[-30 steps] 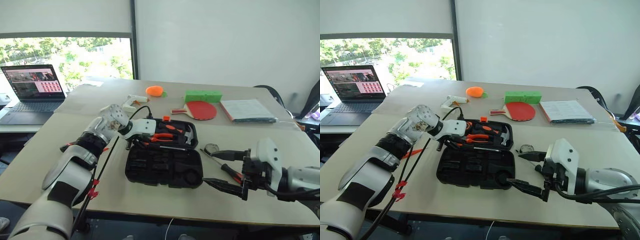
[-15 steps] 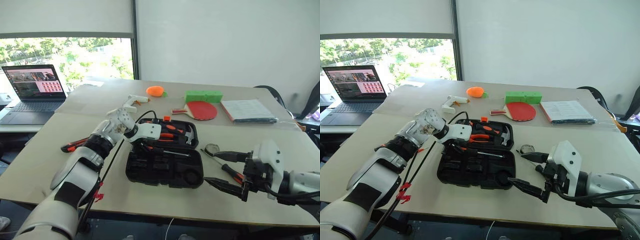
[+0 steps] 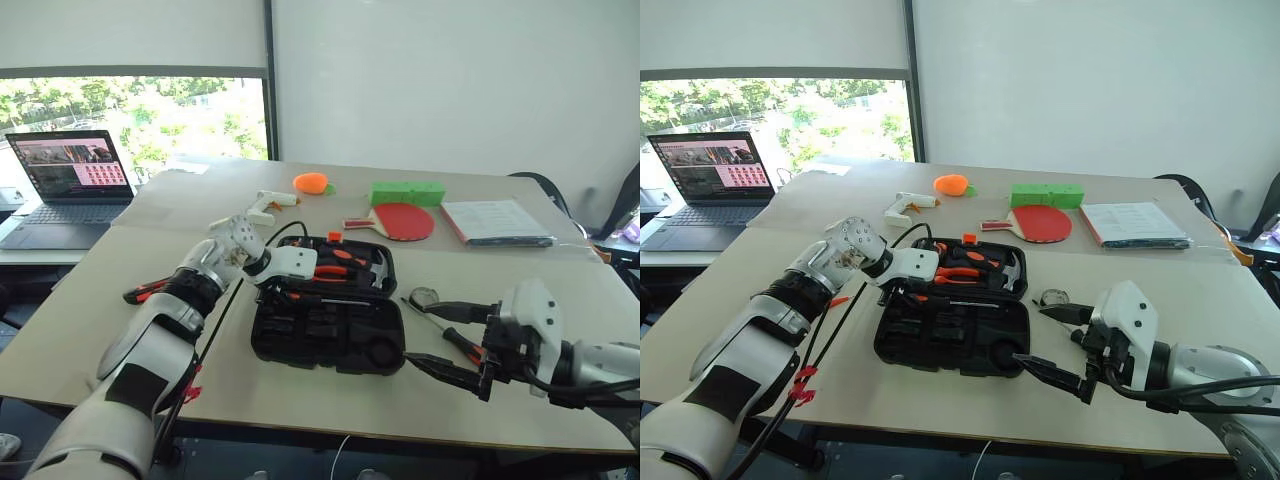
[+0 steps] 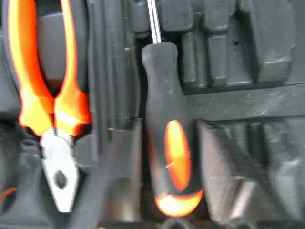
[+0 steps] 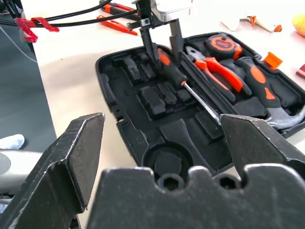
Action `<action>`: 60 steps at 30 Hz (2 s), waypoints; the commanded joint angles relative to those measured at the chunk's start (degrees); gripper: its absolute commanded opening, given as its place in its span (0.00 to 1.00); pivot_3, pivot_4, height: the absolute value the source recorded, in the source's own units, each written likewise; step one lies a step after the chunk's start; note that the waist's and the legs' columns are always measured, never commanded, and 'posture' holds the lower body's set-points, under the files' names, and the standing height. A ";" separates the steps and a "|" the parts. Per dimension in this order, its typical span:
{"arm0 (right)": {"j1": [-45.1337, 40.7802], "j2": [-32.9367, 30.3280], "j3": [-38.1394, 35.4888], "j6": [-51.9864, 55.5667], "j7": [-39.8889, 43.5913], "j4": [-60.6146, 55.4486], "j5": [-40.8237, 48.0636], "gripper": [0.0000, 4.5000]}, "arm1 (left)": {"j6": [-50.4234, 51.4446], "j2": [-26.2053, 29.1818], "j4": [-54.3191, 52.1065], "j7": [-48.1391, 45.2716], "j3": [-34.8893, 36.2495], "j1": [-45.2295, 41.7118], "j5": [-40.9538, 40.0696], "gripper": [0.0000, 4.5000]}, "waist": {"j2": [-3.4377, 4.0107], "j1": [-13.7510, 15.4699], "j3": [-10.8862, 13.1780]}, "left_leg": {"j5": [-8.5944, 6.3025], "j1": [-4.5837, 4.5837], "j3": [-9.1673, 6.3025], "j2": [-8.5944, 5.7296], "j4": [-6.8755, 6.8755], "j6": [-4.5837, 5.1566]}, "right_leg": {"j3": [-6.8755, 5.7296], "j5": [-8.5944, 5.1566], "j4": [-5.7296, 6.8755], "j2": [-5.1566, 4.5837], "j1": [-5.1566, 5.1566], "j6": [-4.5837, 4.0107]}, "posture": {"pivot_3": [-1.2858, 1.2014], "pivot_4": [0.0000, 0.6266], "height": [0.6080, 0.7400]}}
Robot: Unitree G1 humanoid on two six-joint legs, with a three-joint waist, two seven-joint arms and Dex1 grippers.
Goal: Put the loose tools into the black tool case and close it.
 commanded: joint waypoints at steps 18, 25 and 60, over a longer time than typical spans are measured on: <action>-0.37 1.08 0.03 -1.67 0.08 -0.57 -1.07 1.00 | -2.05 -3.23 -2.29 -1.32 3.75 -2.82 -0.68 0.00 | 0.00 0.03 0.00 | 0.00 -0.05 -0.03 -0.02 0.01 0.00 | -0.01 -0.02 -0.02 0.00 -0.02 0.03 | 0.52 0.24 0.97; 0.55 1.18 -0.39 -1.61 -0.41 -1.18 -0.79 1.00 | -3.55 -4.64 1.28 1.03 2.35 -3.36 2.29 0.00 | 0.00 0.02 0.00 | 0.00 -0.05 -0.04 -0.03 0.01 0.00 | 0.00 -0.02 -0.01 0.00 -0.02 0.03 | 0.52 0.24 0.97; 15.01 2.62 -17.08 -1.64 -0.09 6.10 -7.46 1.00 | 15.31 -2.52 -6.01 -9.19 21.93 -2.57 -20.75 0.42 | 0.25 0.62 -0.17 | -0.10 -0.44 -0.15 -0.06 0.43 0.16 | -0.01 0.02 0.03 0.00 -0.15 0.21 | 0.52 0.24 0.97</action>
